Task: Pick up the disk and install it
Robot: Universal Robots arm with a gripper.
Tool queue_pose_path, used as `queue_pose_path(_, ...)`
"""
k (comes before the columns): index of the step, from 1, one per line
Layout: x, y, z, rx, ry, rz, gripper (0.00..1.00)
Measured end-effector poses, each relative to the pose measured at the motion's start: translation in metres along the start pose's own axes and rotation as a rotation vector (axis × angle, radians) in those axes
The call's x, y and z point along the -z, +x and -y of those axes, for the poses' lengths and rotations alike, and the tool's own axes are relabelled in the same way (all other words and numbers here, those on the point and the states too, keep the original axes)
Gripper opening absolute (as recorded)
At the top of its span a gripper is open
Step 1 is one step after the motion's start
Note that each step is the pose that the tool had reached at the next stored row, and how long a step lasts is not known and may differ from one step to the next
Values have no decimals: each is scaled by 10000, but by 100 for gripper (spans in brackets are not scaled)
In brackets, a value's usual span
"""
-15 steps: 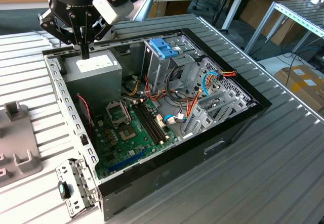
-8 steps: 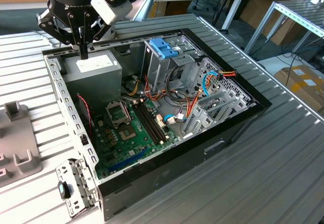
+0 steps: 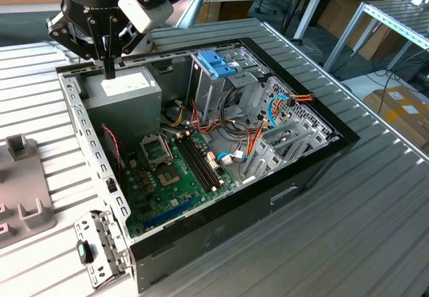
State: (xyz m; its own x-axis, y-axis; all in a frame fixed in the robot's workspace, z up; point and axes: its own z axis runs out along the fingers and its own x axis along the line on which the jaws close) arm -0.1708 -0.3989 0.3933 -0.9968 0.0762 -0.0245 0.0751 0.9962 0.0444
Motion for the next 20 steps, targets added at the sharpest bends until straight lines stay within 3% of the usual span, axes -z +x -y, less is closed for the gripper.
queue_pose_path(20,2,63,5,0,1,0,11)
